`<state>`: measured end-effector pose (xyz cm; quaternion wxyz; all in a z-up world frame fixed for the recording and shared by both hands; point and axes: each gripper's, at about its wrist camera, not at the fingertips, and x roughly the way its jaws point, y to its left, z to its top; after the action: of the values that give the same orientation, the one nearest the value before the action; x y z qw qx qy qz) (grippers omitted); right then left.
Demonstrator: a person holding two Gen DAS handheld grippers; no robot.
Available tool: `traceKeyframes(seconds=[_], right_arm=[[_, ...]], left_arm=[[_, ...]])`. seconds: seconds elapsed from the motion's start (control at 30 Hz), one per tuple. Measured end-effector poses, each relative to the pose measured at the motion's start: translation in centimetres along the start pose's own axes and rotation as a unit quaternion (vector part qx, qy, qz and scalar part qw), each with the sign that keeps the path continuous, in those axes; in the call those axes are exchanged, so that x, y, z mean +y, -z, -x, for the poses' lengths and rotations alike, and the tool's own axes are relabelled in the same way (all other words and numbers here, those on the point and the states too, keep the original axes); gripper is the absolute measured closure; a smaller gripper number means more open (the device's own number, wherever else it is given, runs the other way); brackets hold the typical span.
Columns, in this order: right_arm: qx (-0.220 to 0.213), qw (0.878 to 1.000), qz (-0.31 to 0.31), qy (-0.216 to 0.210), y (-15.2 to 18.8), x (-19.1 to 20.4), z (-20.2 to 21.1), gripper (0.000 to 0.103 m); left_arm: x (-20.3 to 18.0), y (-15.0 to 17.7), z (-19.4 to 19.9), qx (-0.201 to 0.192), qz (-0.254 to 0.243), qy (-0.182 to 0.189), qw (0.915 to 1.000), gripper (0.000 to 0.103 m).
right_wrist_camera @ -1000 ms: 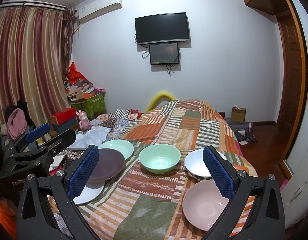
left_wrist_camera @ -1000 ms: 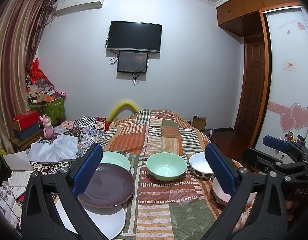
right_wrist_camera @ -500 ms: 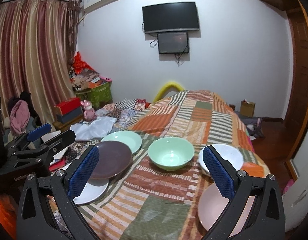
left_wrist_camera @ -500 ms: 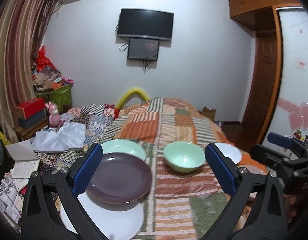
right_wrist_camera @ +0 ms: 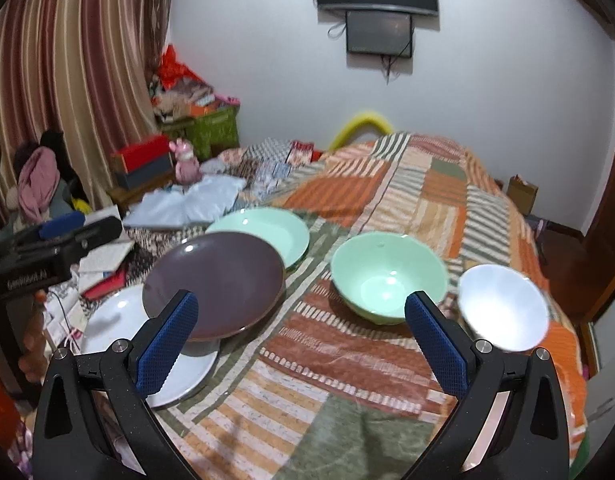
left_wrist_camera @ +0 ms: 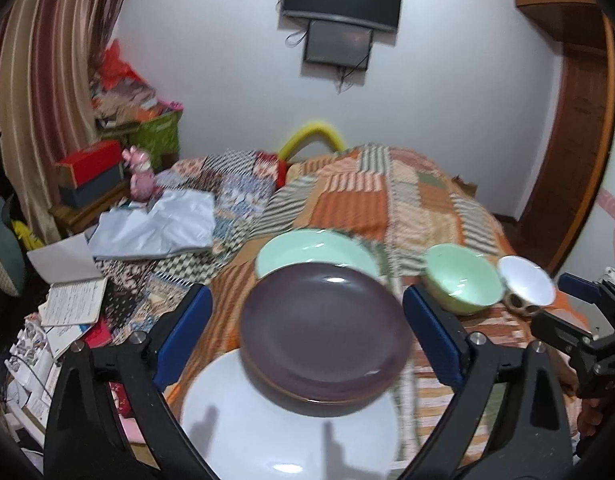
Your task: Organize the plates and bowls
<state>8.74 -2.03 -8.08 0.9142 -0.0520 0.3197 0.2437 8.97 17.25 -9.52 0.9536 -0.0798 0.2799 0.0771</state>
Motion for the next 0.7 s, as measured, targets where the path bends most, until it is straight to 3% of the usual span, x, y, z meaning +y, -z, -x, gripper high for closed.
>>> traceKeyframes(seconds=[0.1,0.27,0.47,0.7], right_arm=[[0.018,1.000,-0.004,-0.009,0.0,0.2,-1.7,0.000],[0.055,0.998,-0.022,-0.014,-0.2,0.0,-4.8,0.000],[0.088,0.995,-0.040,-0.023,0.1,0.0,-8.0,0.002],[0.109,0.993,-0.037,-0.020,0.5,0.7,-10.2,0.006]], left_arm=[[1.6,0.1,-2.2,0.020,-0.004,-0.016,0.9996,0.006],[2.7,0.5,-5.3,0.049,-0.028,-0.026,0.9981,0.018],[4.3,1.2,-8.6,0.092,-0.037,-0.015,0.9950,0.028],[6.0,2.1,-11.7,0.147,-0.013,0.008,0.9890,0.046]])
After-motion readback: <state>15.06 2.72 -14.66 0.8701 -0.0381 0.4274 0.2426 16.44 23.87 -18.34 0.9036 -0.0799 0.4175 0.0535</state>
